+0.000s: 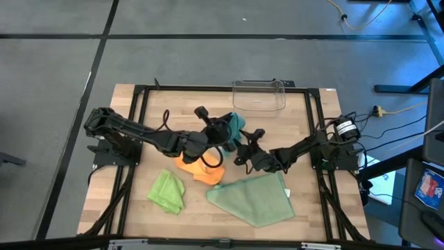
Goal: Fold microfiber towels
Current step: Fold the blue microfiber cloth
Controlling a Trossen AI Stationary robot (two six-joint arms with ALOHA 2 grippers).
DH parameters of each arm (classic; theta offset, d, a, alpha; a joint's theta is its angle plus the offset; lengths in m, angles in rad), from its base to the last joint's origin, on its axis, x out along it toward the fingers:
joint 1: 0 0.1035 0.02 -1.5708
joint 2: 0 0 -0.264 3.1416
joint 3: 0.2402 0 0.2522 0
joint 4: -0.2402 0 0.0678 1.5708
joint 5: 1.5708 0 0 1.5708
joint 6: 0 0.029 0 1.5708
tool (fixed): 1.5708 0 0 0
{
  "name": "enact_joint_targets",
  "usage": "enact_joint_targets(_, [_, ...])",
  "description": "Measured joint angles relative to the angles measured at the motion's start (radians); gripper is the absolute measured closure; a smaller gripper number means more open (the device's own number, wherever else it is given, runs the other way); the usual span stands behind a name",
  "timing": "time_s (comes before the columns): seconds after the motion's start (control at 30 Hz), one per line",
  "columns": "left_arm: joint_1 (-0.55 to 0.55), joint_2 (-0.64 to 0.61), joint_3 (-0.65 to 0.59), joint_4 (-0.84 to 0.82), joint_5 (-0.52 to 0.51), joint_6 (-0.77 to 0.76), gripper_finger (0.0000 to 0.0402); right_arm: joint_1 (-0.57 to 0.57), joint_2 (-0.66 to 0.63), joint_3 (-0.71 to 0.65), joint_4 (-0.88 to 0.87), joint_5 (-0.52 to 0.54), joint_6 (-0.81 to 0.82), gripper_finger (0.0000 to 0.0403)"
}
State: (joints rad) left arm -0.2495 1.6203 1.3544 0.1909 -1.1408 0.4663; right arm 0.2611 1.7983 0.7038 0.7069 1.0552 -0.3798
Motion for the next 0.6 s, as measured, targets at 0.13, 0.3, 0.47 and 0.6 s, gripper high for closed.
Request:
enact_joint_targets(0.13, [-0.014,0.0,0.0,-0.007,-0.067,0.024,0.0401,0.012,-0.026,0.0,-0.003,-0.038,-0.025,0.0195])
enact_joint_targets(0.3, [-0.014,0.0,0.0,-0.028,-0.076,0.016,0.0401,0.016,-0.073,0.0,-0.062,-0.12,-0.026,0.0213])
enact_joint_targets(0.47, [-0.014,0.0,0.0,-0.027,-0.074,0.016,0.0401,0.005,-0.093,0.0,-0.152,-0.143,-0.02,0.0215])
enact_joint_targets(0.6, [-0.017,0.0,0.0,-0.027,-0.073,0.016,0.0401,-0.021,-0.093,-0.001,-0.189,-0.174,-0.019,0.0215])
